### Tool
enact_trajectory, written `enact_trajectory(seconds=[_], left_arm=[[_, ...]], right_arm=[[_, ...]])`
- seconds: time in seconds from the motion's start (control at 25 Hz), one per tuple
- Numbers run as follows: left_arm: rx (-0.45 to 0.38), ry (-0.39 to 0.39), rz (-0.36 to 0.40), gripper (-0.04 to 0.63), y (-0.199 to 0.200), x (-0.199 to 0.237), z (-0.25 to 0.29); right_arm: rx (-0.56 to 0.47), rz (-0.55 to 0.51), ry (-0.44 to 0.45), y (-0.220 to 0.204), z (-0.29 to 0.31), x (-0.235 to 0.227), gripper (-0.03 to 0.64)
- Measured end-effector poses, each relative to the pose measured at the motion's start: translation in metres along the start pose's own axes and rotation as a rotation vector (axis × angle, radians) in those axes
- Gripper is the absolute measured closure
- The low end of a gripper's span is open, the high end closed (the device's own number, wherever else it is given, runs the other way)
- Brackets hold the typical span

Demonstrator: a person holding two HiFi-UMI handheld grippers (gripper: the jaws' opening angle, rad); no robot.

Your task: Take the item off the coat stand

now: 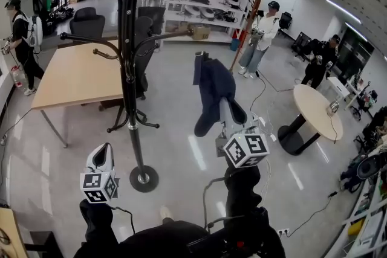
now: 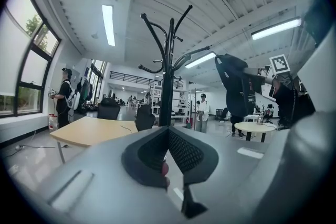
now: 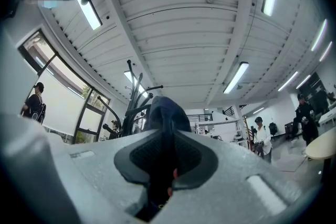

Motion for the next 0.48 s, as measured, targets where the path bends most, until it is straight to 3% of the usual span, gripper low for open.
enact_trajectory(seconds=[0.48], left_arm=[[-0.013,-0.029,0.025,0.592,0.006,-0.003,-0.016]], right_arm=[[0.046,0.025,0.002,-0.028,-0.026,0.026,0.569]])
Point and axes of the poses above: the fingertips, and each gripper's own axes: z forward along the fingers, x to its left, y out of its top, the point moved 4 cm from there along -z, backward along the fingers, and after that the axes turned 10 degrees about y, right-handed, at the moved point
